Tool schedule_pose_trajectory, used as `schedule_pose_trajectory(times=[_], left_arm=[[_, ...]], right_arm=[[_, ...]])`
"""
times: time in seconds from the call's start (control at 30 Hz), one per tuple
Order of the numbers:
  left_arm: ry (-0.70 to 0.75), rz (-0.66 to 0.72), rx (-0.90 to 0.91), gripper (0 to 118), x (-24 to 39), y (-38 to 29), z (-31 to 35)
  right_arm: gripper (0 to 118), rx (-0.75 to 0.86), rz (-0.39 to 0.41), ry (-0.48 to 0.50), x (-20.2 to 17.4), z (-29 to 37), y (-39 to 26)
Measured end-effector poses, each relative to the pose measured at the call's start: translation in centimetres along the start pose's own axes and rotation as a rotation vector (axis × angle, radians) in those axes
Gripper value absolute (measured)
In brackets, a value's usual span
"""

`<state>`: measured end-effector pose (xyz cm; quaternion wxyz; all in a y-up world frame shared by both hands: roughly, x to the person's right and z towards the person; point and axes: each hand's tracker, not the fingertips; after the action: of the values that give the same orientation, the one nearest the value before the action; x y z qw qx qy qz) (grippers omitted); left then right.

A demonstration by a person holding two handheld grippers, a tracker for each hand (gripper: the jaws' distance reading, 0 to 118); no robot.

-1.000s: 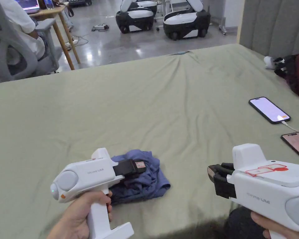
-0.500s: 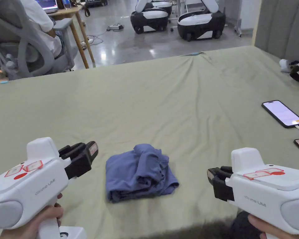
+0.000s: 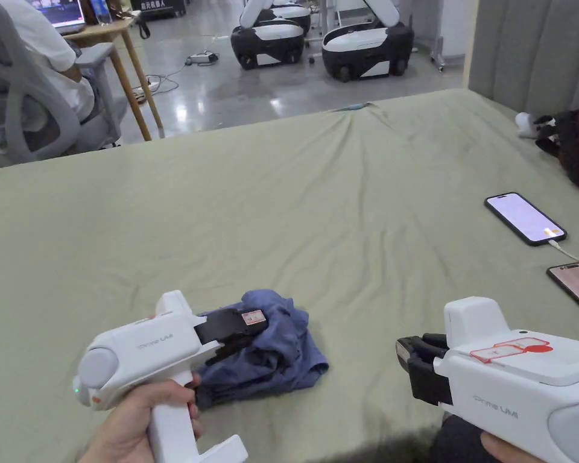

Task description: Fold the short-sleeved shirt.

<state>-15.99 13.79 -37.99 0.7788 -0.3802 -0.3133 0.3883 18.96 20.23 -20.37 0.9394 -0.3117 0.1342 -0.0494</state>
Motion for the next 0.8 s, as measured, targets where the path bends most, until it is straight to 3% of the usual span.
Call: schedule_pose_trajectory(times=[0.1,0.17,0.23,0.33,0.47,0.6,0.8], left_arm=[[-0.092,0.016,-0.09,0,0.8,-0.6,-4.3],[-0.057,-0.056,-0.151,0,2.2,-1.6,-7.0],[0.069,-0.18,-0.181,0,2.5,-2.3,-8.9],[0.069,-0.187,-0.179,0,3.0,-2.6,-9.0],[-0.009,-0.166,-0.049,0,5.2,-0.8,-2.9],[-0.135,-0.197,0.213,0,6.1,0.2,8.0],[-0.038,-0.209,0.367,0,2.1,-1.6,18.1]], right_arm=[[5,-0.01,-0.015,-0.028,1.1,0.2,-0.3],[5,-0.019,-0.022,-0.043,1.7,0.1,-0.6],[5,-0.023,-0.031,-0.058,2.1,0.2,-0.7],[5,-0.017,-0.041,-0.066,2.3,0.6,-0.7],[5,-0.008,-0.029,-0.064,1.8,0.8,-0.3],[5,0.015,-0.015,-0.03,0.4,0.8,0.3],[5,0.025,0.018,0.034,-1.9,0.6,0.9]])
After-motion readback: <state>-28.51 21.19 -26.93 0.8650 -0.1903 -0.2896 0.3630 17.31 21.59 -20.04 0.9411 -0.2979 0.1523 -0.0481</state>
